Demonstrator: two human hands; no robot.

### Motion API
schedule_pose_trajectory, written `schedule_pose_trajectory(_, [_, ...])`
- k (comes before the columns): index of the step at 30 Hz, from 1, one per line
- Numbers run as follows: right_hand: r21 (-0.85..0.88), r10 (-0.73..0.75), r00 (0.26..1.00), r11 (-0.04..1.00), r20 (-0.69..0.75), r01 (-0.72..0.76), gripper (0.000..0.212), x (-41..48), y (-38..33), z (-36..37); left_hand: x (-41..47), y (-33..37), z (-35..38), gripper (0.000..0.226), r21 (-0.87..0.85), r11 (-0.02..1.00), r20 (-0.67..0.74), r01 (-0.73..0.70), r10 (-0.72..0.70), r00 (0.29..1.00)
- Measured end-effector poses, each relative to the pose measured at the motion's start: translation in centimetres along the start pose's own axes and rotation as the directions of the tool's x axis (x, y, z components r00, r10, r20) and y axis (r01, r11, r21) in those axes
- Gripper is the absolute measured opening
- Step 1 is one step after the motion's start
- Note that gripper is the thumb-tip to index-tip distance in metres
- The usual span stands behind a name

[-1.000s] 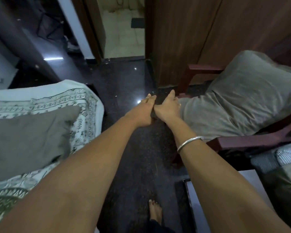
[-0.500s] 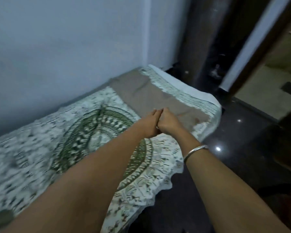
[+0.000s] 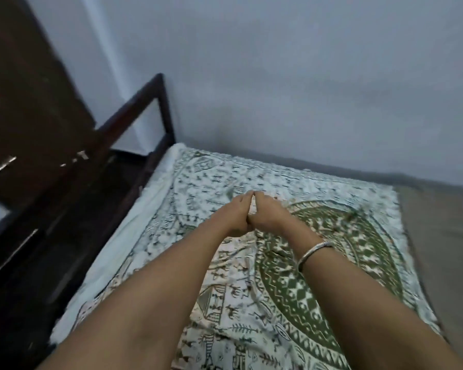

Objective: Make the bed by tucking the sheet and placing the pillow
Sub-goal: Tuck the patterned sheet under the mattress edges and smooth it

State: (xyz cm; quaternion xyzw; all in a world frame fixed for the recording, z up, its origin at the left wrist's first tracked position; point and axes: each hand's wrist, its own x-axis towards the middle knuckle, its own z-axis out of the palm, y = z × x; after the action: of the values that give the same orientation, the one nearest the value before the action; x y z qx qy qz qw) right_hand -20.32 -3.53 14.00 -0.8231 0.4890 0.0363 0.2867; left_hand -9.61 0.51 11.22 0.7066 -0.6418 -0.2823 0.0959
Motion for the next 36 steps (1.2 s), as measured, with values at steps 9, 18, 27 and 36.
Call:
schedule_pose_trajectory(9, [-0.073,-0.327,0.889,0.927,0.319,0.367,0.075,4.9,-11.3,9.2,-8.9,-13.8,-1.2,0.093,-0.147,0.924,-0.133,0.352,-0.371,0.919])
schedule_pose_trajectory(18, [-0.146,-0.381,0.82,0.866,0.428,0.478,0.075,6.2,-13.9,16.5,-14.5,-20.5,2.9,0.093,-0.231,0.844,-0.052,0.483,-0.507,0.861])
schedule_pose_trajectory(27, [-0.151,-0.298,0.837,0.902,0.46,0.404,0.07,7.9,-16.5,24.1,-17.0,-29.8,5.0,0.087,-0.382,0.765,0.006,0.519,-0.56,0.829])
schedule_pose_trajectory(36, [-0.142,-0.304,0.776,0.883,0.553,0.447,0.068,8.8,-17.5,35.9,-20.2,-38.4,12.3,0.073,-0.415,0.656,-0.007,0.63,-0.695,0.719])
